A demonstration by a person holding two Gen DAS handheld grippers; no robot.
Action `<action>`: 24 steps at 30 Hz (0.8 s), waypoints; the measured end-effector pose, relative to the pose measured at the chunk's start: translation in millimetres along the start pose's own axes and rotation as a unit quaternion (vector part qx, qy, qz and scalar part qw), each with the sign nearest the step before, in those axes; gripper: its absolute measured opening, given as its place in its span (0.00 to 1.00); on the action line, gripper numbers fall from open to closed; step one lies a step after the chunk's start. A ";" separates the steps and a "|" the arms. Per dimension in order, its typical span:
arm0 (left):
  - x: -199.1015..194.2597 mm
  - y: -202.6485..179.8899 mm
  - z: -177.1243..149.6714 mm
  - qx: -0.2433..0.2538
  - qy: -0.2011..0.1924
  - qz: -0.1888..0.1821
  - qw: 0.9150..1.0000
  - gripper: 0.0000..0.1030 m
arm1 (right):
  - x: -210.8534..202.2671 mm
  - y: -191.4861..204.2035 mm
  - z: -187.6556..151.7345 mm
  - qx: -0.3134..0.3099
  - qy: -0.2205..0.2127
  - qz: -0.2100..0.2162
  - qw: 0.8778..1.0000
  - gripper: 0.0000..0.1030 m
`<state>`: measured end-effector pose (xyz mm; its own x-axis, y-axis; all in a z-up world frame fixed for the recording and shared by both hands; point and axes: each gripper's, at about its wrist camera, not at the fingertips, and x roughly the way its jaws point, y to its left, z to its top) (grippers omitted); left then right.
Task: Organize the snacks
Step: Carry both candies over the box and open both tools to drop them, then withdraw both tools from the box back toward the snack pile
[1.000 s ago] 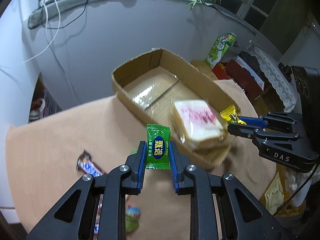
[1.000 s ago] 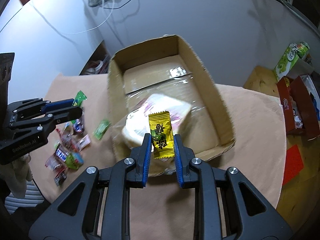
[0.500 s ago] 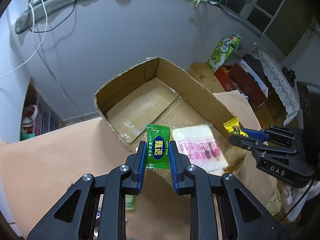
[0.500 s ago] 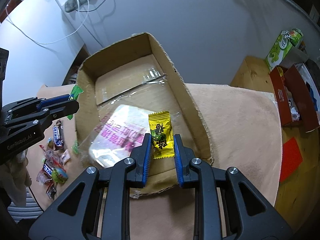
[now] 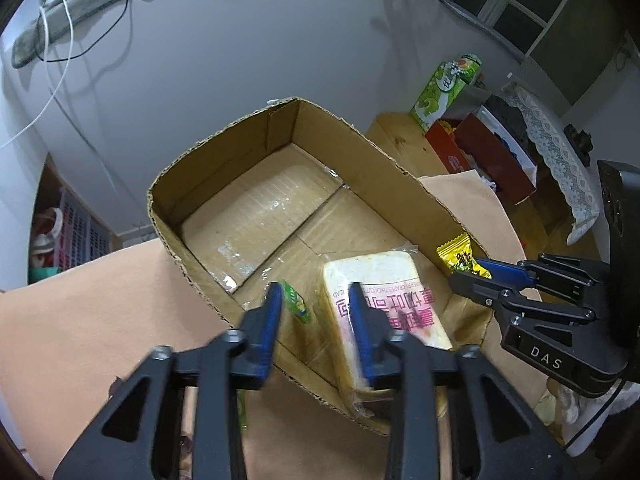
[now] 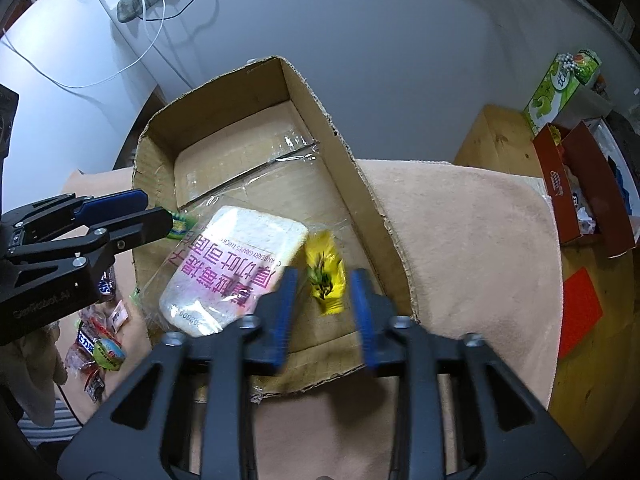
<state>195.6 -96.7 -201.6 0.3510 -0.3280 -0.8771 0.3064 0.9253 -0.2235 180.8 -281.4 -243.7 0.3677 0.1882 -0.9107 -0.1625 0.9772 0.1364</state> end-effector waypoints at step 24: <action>-43.0 29.2 -27.0 -0.033 -0.030 0.016 0.999 0.38 | -23.9 30.7 -16.7 -0.027 -0.018 0.015 0.999 0.46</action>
<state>165.6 -50.5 -181.9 0.4128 -0.3077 -0.8573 0.2369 0.9451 -0.2251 151.7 -257.5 -224.2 0.3944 0.2222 -0.8917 -0.2230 0.9645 0.1417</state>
